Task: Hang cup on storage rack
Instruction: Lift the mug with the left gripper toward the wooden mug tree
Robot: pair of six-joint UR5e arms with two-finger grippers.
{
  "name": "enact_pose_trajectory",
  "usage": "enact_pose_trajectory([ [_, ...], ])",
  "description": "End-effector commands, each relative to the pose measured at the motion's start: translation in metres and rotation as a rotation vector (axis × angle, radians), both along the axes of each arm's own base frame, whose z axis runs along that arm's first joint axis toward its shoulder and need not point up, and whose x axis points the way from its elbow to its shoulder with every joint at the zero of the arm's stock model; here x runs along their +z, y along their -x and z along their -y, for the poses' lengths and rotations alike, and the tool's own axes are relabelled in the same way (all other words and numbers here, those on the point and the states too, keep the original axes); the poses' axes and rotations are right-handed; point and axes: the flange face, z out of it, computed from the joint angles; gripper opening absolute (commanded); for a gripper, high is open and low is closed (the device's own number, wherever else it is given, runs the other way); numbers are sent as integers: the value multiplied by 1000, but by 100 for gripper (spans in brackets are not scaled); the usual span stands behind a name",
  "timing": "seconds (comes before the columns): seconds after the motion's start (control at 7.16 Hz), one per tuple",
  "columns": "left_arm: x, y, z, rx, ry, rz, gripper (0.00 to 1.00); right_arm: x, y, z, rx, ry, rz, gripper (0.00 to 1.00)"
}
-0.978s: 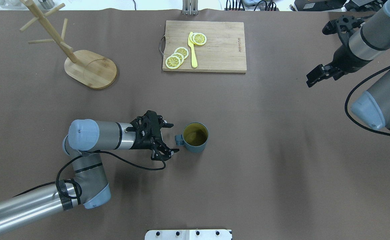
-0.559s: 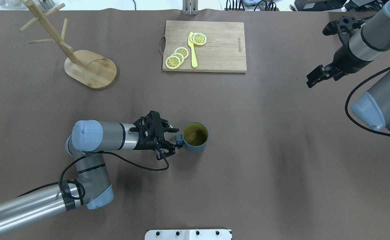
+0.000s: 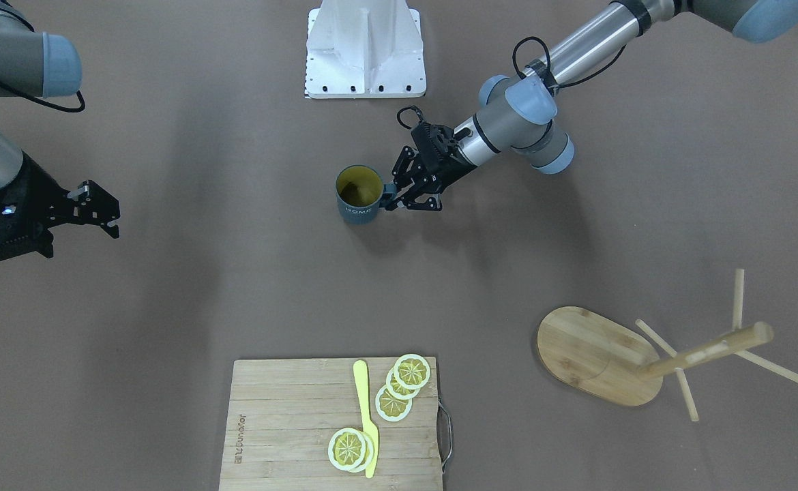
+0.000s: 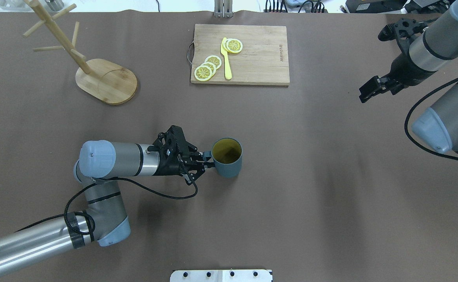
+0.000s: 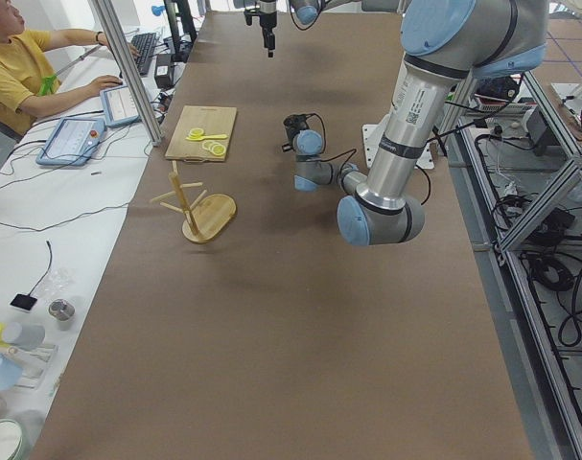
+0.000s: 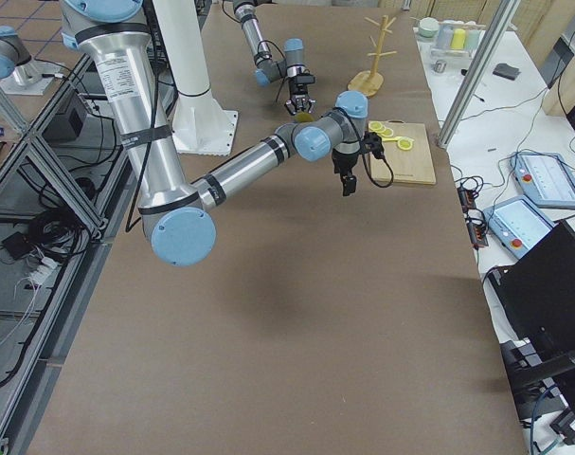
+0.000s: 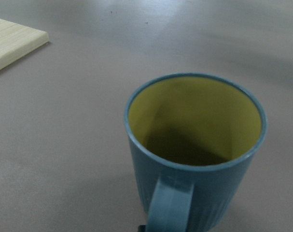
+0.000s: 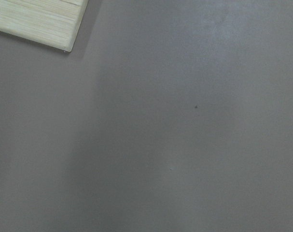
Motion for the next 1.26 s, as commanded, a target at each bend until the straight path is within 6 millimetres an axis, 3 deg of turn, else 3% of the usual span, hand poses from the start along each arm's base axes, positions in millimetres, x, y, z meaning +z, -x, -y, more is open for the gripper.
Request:
enact_pose_trajectory([
  [0.0, 31, 47, 27, -69, 398, -68, 0, -2, 1, 1, 0, -3, 1, 100],
  [0.14, 35, 81, 57, -90, 733, -163, 0, -3, 1, 1, 1, -5, 1, 100],
  [0.28, 32, 125, 93, -82, 805, -177, 0, -6, 1, 2, 2, -11, 5, 100],
  [0.56, 30, 220, 142, -18, 1172, -278, 0, -8, 2, 3, 5, -14, 2, 100],
  [0.98, 12, 286, 160, 63, 1596, -629, 0, -9, 3, 4, 7, -19, -1, 100],
  [1.12, 6, 292, 164, 67, 1672, -762, 0, -11, 3, 4, 7, -23, 2, 100],
])
